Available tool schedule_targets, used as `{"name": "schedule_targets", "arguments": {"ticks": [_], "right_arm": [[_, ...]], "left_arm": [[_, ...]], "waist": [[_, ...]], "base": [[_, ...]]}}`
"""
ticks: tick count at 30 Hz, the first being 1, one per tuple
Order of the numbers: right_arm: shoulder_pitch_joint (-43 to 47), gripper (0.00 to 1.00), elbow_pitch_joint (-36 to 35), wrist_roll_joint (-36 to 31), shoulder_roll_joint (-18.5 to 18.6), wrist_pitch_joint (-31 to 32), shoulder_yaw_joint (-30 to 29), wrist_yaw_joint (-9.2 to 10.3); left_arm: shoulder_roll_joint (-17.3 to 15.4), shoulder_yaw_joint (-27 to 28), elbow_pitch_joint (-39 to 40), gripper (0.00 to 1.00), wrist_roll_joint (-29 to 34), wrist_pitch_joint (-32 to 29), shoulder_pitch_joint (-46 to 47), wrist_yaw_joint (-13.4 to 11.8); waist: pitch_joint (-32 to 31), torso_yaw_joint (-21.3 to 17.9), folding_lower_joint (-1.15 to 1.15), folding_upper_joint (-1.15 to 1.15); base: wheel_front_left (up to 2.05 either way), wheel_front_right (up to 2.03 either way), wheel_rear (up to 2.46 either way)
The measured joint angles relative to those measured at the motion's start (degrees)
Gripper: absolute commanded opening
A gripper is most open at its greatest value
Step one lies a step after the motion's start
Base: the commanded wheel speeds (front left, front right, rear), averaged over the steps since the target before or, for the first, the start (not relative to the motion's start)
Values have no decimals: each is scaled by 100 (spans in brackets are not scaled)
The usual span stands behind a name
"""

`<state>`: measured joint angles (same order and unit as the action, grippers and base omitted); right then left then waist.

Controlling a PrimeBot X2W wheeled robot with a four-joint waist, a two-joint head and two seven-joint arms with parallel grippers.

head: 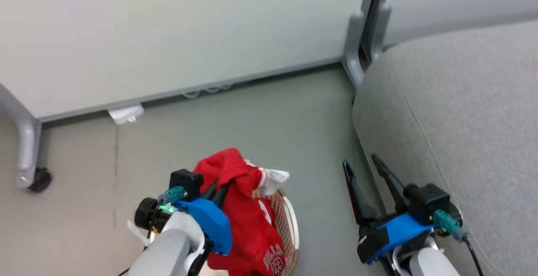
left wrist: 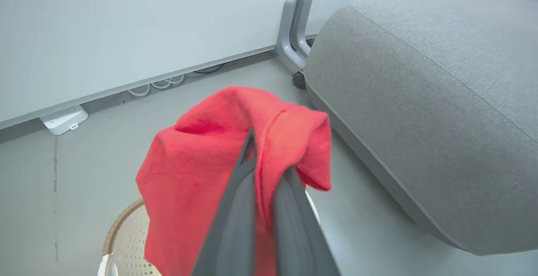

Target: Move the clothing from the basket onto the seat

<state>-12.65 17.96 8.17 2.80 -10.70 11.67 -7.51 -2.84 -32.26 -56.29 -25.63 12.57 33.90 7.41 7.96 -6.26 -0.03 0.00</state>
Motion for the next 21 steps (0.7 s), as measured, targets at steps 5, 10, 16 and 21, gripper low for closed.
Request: {"name": "schedule_targets", "arguments": {"ticks": [5,10,16,21], "right_arm": [[291,100,-82,54,0,131,11,0],[394,100,-210,73,1,219,63,0],[473,100,-261,88,0,314,177,0],[487,100,-285,94,0,366,260,0]], "left_arm": [[2,-523,482,0,-416,-181,39,0],[3,-913,866,0,-692,-344,350,1],[2,-1273,1160,0,-972,-504,698,1],[3,-1441,1206,0,-1141,-525,850,-5]], "waist": [[-565,212,0,0],[-865,383,1,0],[-965,409,2,0],[-991,356,2,0]], "base": [[0,0,0],[0,0,0],[0,0,0],[0,0,0]]}}
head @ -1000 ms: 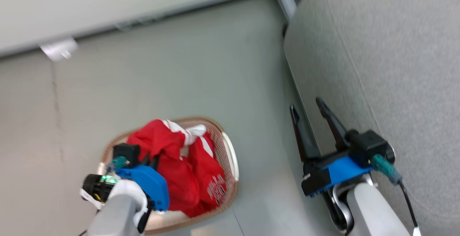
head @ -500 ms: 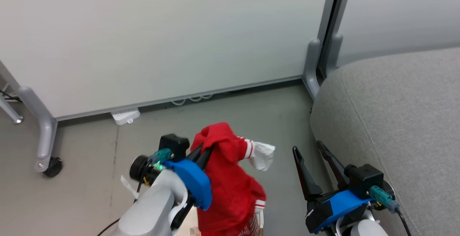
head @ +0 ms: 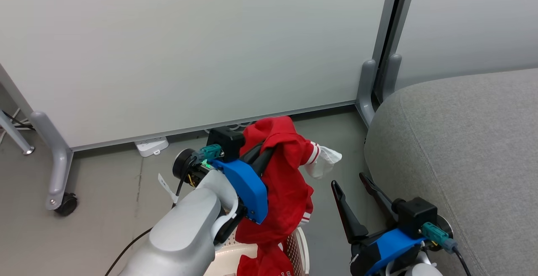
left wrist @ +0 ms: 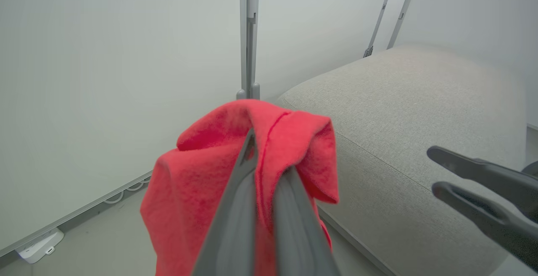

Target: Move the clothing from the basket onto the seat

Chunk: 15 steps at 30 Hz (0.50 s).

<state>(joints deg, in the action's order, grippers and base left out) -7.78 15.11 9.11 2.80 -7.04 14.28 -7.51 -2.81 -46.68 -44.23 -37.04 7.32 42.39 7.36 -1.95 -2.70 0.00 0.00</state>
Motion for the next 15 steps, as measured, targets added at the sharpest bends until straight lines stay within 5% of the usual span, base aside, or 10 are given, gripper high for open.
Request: {"name": "schedule_targets", "arguments": {"ticks": [15], "right_arm": [[25,100,5,-36,1,99,43,0]], "left_arm": [[0,-369,-223,0,-332,103,80,-65]], "waist": [[41,-36,0,0]], "base": [[0,0,0]]}}
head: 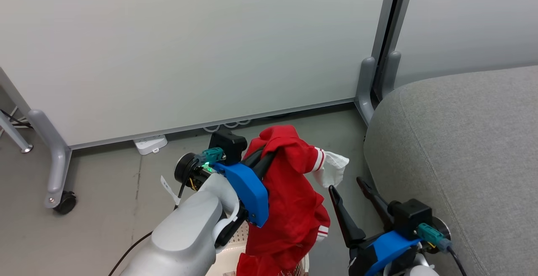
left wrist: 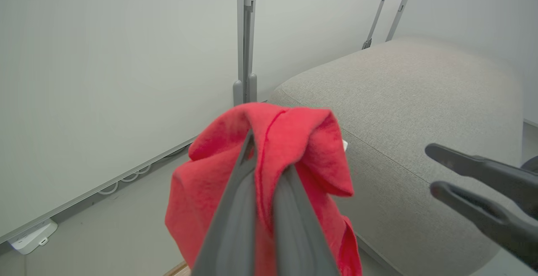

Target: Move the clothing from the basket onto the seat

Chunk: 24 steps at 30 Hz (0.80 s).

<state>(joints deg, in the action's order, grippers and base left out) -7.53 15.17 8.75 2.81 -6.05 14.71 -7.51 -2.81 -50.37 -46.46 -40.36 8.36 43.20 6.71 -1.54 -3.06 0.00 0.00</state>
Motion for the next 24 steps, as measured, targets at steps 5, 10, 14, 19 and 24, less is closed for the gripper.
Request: {"name": "schedule_targets", "arguments": {"ticks": [5,10,14,19,24], "right_arm": [[-102,100,203,-7,-1,125,160,0],[-465,100,675,54,0,271,479,0],[-760,100,1060,146,0,354,788,0],[-1189,100,1663,269,0,357,1181,0],[-1521,100,2121,402,1,325,1458,0]], "left_arm": [[0,-135,-13,0,-104,25,18,-1],[0,-293,9,0,-208,58,88,-8],[-1,-411,59,0,-299,62,114,-22],[0,-598,145,0,-417,79,163,-24],[-1,-762,220,0,-517,74,206,-27]], "waist": [[14,26,0,0],[33,62,0,0],[55,98,0,0],[90,164,0,0],[96,234,0,0]], "base": [[0,0,0],[0,0,0],[0,0,0],[0,0,0],[0,0,0]]}}
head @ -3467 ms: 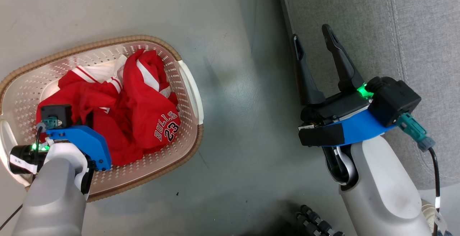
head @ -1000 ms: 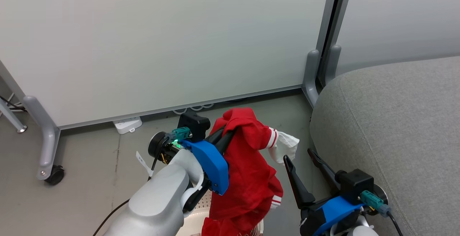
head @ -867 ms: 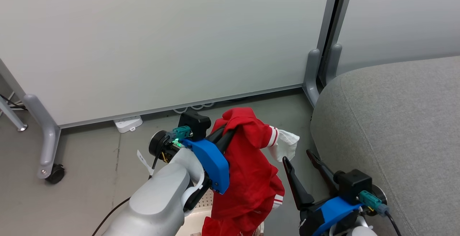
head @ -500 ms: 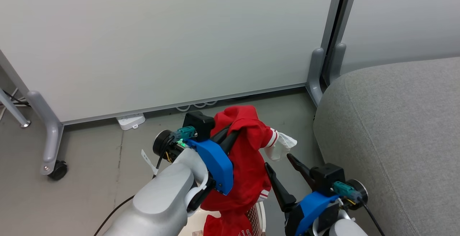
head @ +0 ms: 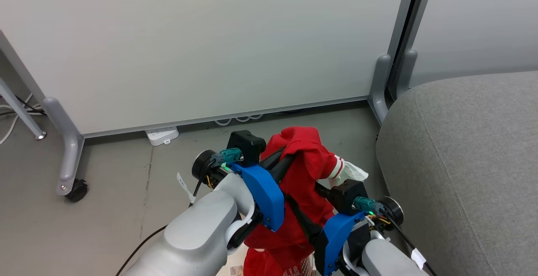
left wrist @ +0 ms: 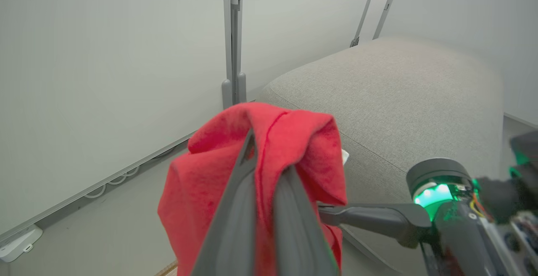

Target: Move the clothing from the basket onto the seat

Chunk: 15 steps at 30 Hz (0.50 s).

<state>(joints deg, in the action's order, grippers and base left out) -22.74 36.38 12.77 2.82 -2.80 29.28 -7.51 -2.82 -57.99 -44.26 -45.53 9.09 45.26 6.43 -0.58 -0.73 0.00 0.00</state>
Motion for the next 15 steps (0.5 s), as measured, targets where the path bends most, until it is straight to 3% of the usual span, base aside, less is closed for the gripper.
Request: {"name": "schedule_targets", "arguments": {"ticks": [15], "right_arm": [[-725,100,797,828,0,-288,972,0]], "left_arm": [[0,-336,138,0,-333,48,83,-22]], "waist": [[-38,60,0,0]], "base": [[0,0,0]]}}
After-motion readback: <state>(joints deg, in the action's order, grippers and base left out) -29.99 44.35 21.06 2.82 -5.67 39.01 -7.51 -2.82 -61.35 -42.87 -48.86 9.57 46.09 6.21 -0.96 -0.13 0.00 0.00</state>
